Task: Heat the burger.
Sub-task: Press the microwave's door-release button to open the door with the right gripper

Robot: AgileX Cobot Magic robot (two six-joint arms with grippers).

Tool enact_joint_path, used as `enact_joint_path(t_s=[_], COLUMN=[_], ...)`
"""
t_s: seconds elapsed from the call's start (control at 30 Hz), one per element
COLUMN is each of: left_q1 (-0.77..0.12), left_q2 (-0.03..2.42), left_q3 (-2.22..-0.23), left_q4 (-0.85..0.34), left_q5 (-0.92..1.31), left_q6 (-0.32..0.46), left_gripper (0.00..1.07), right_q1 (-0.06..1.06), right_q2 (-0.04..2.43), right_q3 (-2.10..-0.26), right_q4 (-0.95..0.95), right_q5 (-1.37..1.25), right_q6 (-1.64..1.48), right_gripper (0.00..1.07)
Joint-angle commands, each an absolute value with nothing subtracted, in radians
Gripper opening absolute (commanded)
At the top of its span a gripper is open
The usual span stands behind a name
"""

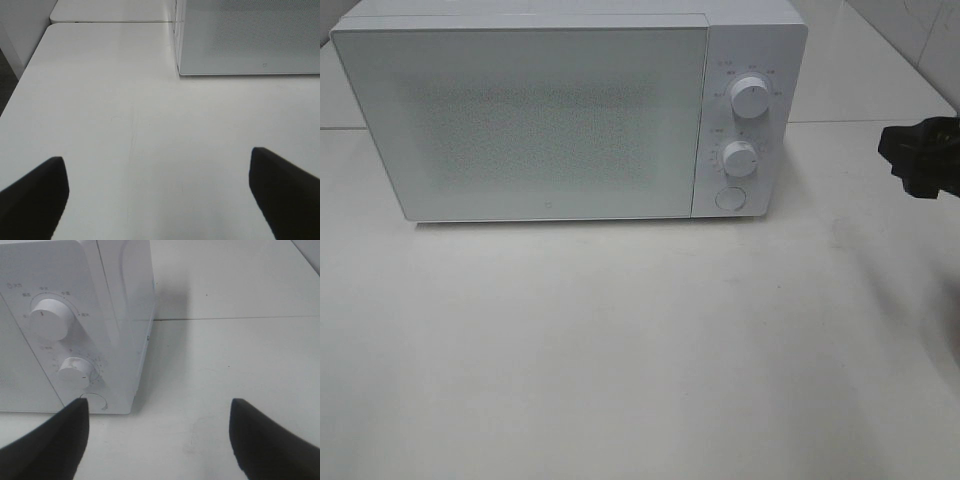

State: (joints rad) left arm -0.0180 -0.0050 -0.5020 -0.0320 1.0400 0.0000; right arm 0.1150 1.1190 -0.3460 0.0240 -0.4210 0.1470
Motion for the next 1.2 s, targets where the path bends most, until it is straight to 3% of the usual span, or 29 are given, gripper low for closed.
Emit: enact_joint_path(t_s=[0.03,0.4,0.73,1.0,1.2], left_q1=[-0.013,-0.013,-0.013,-0.013,-0.013], left_q2=[-0.025,-0.025,-0.025,-0.025,-0.025], left_q3=[-0.499,-0.499,-0.499,-0.499,-0.499], left_q4=[-0.036,-0.036,-0.036,-0.036,-0.036], left_q5=[1.037,1.037,1.037,1.037,1.037], left_q6=[0.000,0.000,0.000,0.000,0.000], left_gripper=[0.90,0.90,0.90,0.90,0.90], right_q1=[0.113,0.317,0.591,0.756,0.820], right_q2=[1.138,1.258,1.436,1.553,1.634], right_q3=[-0.317,-0.246,-0.248,-0.272,-0.336], right_q4=[0.095,0.396,0.732,0.888,0.967], right_q5=[-0.520,-0.794,-1.073,-1.177,-1.197], right_q6=[0.086,-0.124,-0.258,-0.258,-0.258], right_gripper=[0.75,0.75,0.75,0.75,0.75])
